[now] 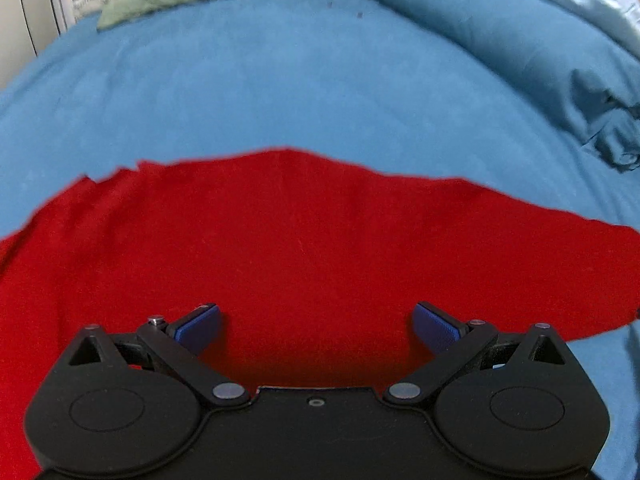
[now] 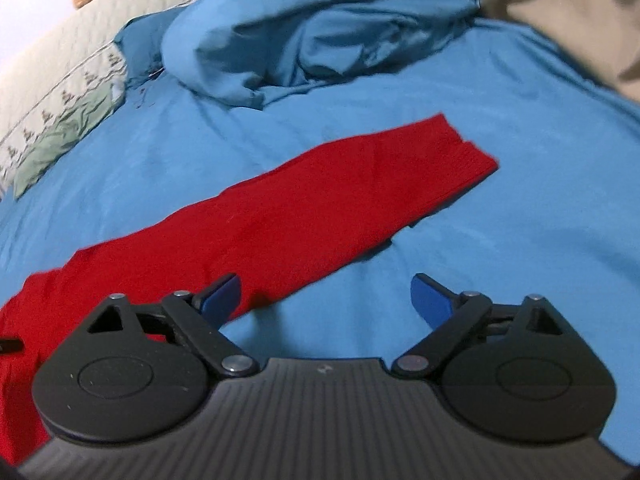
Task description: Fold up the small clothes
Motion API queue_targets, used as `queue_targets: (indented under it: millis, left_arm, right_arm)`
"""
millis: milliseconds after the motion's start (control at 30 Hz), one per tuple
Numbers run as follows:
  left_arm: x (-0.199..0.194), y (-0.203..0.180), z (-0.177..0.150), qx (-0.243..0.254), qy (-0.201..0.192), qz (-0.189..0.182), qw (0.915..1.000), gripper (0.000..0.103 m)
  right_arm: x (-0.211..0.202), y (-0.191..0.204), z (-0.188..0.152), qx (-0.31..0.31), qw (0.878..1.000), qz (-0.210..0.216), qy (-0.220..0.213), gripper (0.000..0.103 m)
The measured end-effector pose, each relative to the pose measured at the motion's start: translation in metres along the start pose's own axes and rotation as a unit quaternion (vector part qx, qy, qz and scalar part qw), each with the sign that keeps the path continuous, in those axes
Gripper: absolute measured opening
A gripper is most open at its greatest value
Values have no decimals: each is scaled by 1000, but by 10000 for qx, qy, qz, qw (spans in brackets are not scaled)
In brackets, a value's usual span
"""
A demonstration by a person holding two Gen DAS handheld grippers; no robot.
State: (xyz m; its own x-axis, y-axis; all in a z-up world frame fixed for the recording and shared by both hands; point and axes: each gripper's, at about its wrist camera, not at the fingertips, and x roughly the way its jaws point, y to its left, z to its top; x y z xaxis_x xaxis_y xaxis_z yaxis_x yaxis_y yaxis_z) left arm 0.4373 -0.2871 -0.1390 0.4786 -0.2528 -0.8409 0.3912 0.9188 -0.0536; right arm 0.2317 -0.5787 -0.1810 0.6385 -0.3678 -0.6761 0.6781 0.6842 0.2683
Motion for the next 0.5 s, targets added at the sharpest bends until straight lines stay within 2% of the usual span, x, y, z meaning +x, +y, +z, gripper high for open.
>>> queue_targets:
  millis: [67,133,233,300,367,500]
  left_arm:
    - [12,-1,1,-34,151,39,9999,103]
    - [18,-2,4,2,116,122,9999,103]
    - [23,-5,7,57,169,221,9996,103]
    - [25,-5,11,22,271,233,9994,103]
    - [29,-2,13,7,313,220,9993,103]
    - [29,-1,14,44,319,206,9993,103]
  right_arm:
    - [12,-4,3,124,9999,23,-77,103]
    - [20,-5,8,204,9997,19,-126,103]
    - [32,-4,17,163,9997,-51,-158,92]
    - [38,-5,24,146,9997,-133,-164,79]
    - [43,-7,30,196,9994,-213,-166,70]
    - [46,-5,42,199,9985,-482,-178,35]
